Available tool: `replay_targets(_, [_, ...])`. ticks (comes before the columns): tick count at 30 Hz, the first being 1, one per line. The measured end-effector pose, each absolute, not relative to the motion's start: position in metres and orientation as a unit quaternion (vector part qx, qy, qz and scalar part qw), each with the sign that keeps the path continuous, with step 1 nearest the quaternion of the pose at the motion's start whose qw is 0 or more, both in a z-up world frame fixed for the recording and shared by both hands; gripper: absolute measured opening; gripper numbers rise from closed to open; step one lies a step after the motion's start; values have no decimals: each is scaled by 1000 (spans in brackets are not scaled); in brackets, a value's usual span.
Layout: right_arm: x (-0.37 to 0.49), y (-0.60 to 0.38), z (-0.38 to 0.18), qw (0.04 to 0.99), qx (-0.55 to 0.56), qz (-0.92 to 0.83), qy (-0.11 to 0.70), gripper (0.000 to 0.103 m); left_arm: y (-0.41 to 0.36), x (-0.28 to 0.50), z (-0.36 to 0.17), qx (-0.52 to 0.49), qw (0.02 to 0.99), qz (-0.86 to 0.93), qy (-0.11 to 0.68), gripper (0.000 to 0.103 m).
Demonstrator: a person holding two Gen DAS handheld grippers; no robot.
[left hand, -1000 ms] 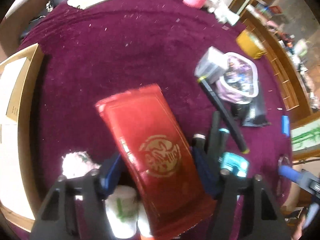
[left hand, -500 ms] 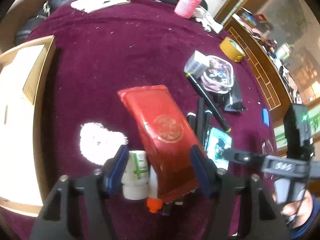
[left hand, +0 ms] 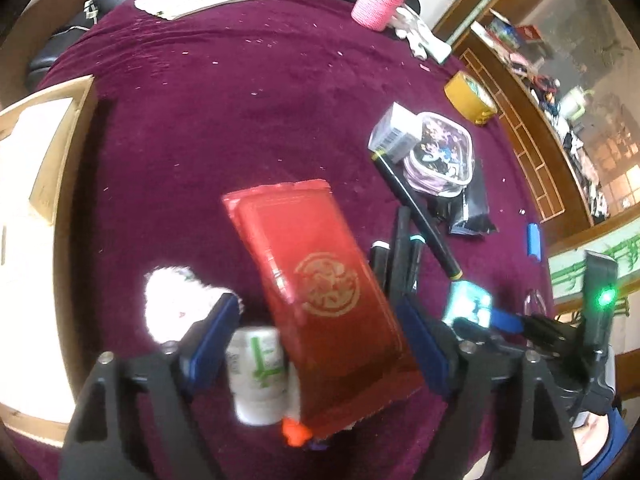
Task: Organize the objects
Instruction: 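Lift the red bag with the left tool while the right tool grasps the blue cartoon packet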
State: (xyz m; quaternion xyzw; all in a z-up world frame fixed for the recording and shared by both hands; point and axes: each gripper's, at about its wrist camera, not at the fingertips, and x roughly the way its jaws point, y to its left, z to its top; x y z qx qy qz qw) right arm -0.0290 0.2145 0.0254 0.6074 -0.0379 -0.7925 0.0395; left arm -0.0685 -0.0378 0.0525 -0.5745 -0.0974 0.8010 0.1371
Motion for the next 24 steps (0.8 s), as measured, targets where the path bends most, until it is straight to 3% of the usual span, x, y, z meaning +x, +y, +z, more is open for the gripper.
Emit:
replay_targets(8, [-11,226,23,48,598,-799,-41,58,-6,-105,17,-633,96,767,-34,82])
replay_targets(14, [-5,232,26,66,591,-803,-42,51,-9,-95,28,-589,97,802,-30,58])
replay_targets(18, [-7,237,32,74,589,-802,-60,40,-18,-80,41,-569,113,813,-55,58])
replay_targets(24, [-14,229,28,77,603,-791,-66,42,-33,-58,55,-546,116,827,-69,58])
